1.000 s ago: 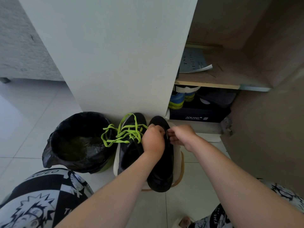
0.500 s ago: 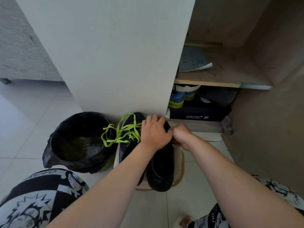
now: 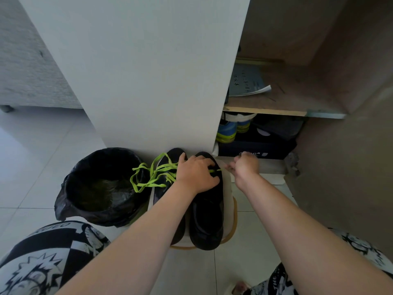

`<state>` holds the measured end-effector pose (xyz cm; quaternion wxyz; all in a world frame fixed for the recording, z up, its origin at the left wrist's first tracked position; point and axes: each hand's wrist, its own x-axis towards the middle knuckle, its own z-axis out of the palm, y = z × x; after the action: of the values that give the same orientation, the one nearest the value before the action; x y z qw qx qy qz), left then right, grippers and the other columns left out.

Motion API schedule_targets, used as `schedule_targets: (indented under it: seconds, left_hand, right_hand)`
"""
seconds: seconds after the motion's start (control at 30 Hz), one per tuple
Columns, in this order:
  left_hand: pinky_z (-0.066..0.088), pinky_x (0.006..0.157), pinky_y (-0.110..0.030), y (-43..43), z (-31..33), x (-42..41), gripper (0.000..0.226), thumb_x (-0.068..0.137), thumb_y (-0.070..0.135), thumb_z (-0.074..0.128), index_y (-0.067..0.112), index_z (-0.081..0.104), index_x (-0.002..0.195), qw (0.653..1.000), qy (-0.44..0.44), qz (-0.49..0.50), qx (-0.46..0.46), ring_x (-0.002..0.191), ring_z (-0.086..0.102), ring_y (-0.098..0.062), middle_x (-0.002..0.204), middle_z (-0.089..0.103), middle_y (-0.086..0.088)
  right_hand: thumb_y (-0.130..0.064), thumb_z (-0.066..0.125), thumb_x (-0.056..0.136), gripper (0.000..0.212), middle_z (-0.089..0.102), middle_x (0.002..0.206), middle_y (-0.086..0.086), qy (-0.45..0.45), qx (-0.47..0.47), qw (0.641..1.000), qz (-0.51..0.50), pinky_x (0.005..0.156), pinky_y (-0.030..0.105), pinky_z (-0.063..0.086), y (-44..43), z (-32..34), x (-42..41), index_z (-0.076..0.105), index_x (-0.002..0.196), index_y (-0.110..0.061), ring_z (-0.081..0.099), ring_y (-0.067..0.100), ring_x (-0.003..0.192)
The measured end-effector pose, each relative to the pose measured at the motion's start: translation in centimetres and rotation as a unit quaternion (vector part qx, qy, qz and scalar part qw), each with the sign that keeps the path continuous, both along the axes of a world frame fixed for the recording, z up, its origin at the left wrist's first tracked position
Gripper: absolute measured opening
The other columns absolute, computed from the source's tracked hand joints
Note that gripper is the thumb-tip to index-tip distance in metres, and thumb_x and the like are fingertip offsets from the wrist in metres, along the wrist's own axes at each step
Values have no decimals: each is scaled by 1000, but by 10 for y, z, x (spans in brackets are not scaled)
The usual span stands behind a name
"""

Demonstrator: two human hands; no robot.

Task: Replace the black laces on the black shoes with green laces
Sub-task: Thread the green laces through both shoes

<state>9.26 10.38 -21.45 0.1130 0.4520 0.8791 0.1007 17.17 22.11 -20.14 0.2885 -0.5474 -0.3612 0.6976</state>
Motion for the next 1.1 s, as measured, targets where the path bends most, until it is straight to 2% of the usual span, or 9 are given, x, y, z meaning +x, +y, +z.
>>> schedule_targets:
  seconds: [0.1, 0.27, 0.3, 0.37, 0.5, 0.7, 0.8, 0.9, 1.1]
  left_hand:
    - [21, 116, -47, 1, 1, 0, 58, 79, 58, 56, 37, 54, 133, 1000, -5, -3, -10, 131, 45, -18, 139, 53, 7]
    - [22, 116, -47, 0, -1, -1, 59, 79, 59, 54, 36, 54, 133, 1000, 21, -12, -18, 130, 48, -18, 137, 54, 6]
    - [19, 117, -47, -1, -1, -1, 59, 80, 59, 54, 35, 54, 134, 999, 27, -12, -24, 131, 47, -17, 138, 53, 6]
    - [16, 118, -48, -2, -1, -3, 61, 80, 60, 53, 35, 53, 135, 999, 36, -12, -33, 133, 45, -17, 141, 51, 6]
    - [25, 113, -44, -3, -3, -3, 58, 82, 57, 54, 34, 54, 134, 999, 23, -10, -23, 133, 44, -17, 142, 50, 7]
    - [35, 102, -40, -3, -4, -1, 60, 84, 60, 51, 30, 54, 136, 998, 46, -27, -18, 130, 40, -21, 138, 50, 2]
    - [36, 102, -40, -4, -3, -2, 65, 80, 66, 51, 32, 54, 135, 998, 59, -29, -12, 129, 40, -22, 137, 51, 1]
    - [34, 104, -41, -6, 0, -4, 72, 76, 72, 51, 33, 52, 137, 998, 56, -40, -15, 130, 41, -23, 138, 50, 2]
    - [10, 121, -49, -9, 0, -5, 74, 76, 68, 52, 33, 48, 141, 997, 49, -32, -52, 137, 37, -26, 145, 45, 2]
  right_hand:
    - [-15, 33, 104, 17, 55, 86, 4, -192, 286, 927, 150, 66, 32, 43, 11, -1, 8, 50, 101, -15, 51, 20, 73]
    - [-35, 53, 95, 23, 68, 92, 2, -425, 471, 582, 509, 65, 31, 46, 6, 2, 17, 68, 96, -18, 63, 25, 86]
    - [-37, 54, 92, 24, 67, 86, 1, -451, 466, 555, 521, 61, 29, 43, 4, 4, 18, 69, 86, -20, 62, 24, 82]
    - [-33, 54, 93, 25, 65, 79, 0, -464, 457, 580, 490, 57, 28, 38, 6, 13, 22, 68, 76, -21, 62, 25, 79]
    - [-32, 46, 101, 29, 71, 99, 9, -521, 424, 697, 253, 68, 30, 41, 37, 30, 39, 70, 97, -17, 65, 32, 96]
    - [-20, 53, 90, 37, 61, 128, 10, -544, 400, 593, 439, 92, 34, 45, 33, 15, 46, 68, 123, -20, 50, 34, 121]
    - [-14, 56, 90, 59, 48, 148, 4, -413, 443, 626, 491, 110, 41, 39, 15, 3, 38, 49, 147, -26, 43, 31, 133]
    - [-13, 59, 93, 44, 62, 133, 4, -325, 471, 643, 510, 97, 37, 48, -5, -6, 26, 61, 136, -25, 57, 27, 121]
    - [-20, 61, 93, 15, 71, 97, 0, -430, 491, 613, 446, 73, 31, 47, -7, -5, 16, 74, 97, -25, 67, 24, 94]
